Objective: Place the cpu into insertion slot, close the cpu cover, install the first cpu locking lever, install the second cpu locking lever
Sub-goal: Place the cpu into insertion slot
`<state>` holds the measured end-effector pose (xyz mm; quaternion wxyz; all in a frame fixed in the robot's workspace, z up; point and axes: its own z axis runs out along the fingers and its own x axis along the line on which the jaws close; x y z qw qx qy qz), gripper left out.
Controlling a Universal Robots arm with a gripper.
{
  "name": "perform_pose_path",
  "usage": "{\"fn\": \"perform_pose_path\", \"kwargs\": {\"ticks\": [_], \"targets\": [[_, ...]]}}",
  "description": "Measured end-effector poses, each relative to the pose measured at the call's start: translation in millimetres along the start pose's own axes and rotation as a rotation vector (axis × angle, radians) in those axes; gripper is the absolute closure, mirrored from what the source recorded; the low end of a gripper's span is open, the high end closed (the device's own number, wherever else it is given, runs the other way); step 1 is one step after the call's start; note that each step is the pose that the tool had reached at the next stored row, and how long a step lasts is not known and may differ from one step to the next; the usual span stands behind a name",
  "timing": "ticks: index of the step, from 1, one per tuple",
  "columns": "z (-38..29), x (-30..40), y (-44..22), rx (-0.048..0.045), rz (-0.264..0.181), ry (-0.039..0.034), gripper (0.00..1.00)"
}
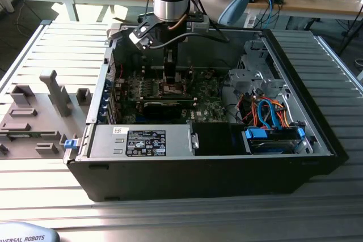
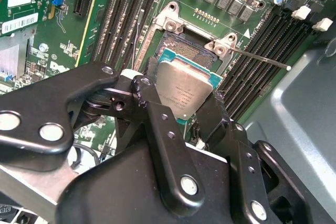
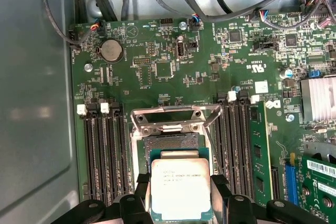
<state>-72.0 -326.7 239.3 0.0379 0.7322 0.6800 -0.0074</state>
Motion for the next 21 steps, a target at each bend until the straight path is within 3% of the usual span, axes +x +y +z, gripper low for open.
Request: {"fn": "perform_pose_path", "kwargs": {"ticks": [21], "targets": [[0.3,0.0,0.0,0.0014,0.022,-0.0012,0.46]]}}
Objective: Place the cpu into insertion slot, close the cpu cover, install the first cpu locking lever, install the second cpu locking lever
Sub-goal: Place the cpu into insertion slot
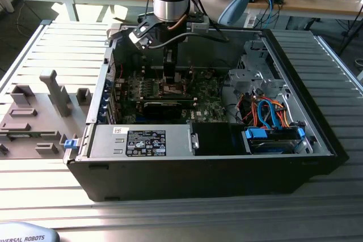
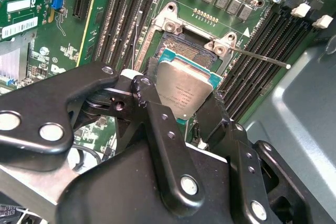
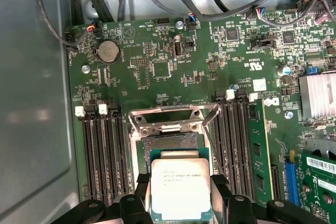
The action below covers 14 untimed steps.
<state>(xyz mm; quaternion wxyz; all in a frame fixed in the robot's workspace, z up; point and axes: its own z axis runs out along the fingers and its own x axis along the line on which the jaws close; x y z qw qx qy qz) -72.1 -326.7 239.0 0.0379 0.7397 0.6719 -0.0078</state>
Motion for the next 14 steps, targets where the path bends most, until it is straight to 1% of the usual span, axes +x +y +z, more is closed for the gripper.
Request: {"fn": "perform_pose_path", "kwargs": {"ticks": [14], "targets": [[0.2,0.0,0.0,0.0009,0.015,-0.0008,0.46]]}}
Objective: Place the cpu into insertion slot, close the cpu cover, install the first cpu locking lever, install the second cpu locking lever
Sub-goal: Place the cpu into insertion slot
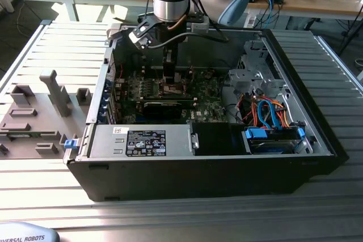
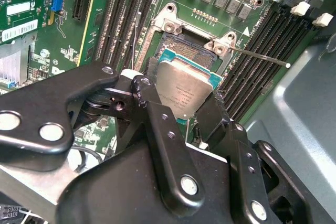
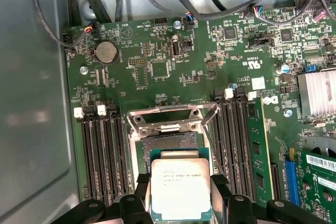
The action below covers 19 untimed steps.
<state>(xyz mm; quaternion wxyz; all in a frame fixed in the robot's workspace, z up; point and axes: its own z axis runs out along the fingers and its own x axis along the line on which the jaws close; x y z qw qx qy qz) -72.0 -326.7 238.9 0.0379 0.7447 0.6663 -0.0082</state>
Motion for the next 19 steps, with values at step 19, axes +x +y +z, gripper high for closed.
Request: {"fn": "perform_pose_path", "kwargs": {"ticks": [19], "targets": [[0.3,0.0,0.0,0.0013,0.021,-0.0011,0.46]]}}
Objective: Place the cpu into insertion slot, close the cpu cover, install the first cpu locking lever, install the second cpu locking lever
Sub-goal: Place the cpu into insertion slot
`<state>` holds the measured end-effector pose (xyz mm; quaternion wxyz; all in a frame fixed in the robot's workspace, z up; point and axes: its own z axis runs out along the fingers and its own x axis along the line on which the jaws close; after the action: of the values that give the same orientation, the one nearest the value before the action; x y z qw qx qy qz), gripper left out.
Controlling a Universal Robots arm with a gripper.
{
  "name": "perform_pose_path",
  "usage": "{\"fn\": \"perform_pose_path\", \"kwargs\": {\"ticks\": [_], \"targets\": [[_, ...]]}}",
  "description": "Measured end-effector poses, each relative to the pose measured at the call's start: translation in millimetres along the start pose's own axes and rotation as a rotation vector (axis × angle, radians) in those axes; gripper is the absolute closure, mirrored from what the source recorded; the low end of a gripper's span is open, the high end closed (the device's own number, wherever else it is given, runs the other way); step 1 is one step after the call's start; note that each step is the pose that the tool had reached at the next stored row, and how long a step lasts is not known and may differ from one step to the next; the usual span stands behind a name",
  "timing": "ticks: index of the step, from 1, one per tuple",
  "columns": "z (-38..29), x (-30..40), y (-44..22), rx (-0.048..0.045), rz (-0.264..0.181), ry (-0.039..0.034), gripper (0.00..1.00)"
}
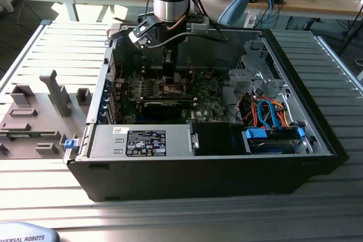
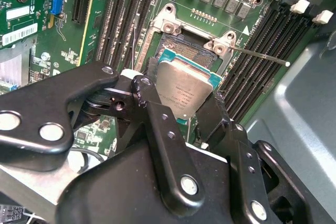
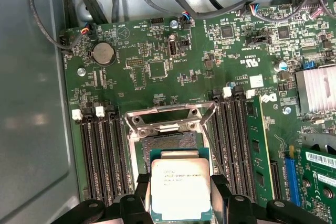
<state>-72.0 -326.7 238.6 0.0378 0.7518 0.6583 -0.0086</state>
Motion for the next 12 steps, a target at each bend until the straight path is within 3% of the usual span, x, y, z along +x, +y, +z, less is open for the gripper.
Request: {"fn": "perform_pose_path", "kwargs": {"ticks": [12], "targets": [[0.1,0.0,0.0,0.0008,0.012,-0.0008,0.46]]}}
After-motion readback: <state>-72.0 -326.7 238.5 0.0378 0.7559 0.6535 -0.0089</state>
